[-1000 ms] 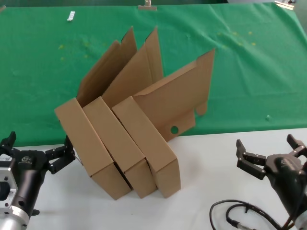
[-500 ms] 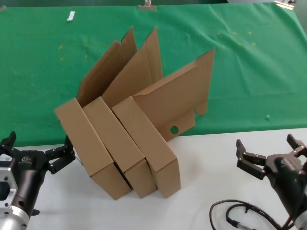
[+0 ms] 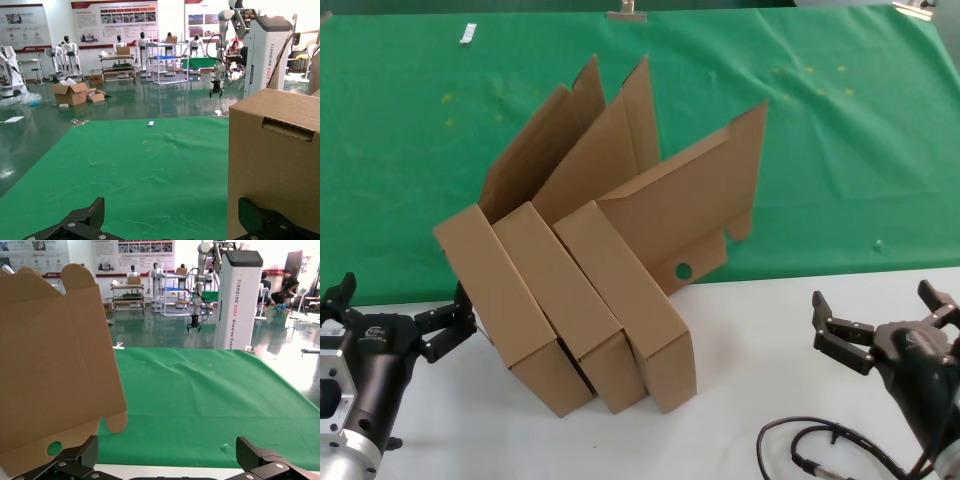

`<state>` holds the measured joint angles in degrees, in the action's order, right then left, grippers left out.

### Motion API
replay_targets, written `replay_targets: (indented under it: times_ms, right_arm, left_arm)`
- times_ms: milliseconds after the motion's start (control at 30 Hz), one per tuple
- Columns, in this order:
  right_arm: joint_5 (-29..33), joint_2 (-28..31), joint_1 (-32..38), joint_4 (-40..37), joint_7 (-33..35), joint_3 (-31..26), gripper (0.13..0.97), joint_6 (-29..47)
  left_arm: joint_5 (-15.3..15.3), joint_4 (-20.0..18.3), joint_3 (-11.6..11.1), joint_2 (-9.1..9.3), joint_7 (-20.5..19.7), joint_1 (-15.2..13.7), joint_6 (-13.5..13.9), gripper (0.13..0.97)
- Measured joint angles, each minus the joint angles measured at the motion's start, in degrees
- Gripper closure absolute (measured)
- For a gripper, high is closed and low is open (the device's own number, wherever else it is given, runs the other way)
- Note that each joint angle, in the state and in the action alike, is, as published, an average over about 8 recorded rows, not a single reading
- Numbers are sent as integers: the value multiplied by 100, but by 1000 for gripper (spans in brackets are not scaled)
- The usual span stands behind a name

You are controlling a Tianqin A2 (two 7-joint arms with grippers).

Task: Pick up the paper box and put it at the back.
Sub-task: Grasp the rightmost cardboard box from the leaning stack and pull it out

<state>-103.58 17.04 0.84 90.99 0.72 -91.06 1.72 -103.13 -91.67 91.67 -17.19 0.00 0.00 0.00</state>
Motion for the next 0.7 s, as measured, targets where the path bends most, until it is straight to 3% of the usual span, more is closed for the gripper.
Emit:
replay_targets:
  times_ms: [233,533,700]
  right_arm:
    - [0,0,0,0,0,0,129,0]
    - [0,0,0,0,0,0,129,0]
    - [0,0,0,0,0,0,129,0]
  left_arm:
    - [0,0,0,0,0,0,0,169]
    - [0,0,0,0,0,0,0,272]
    - [0,0,0,0,0,0,0,377]
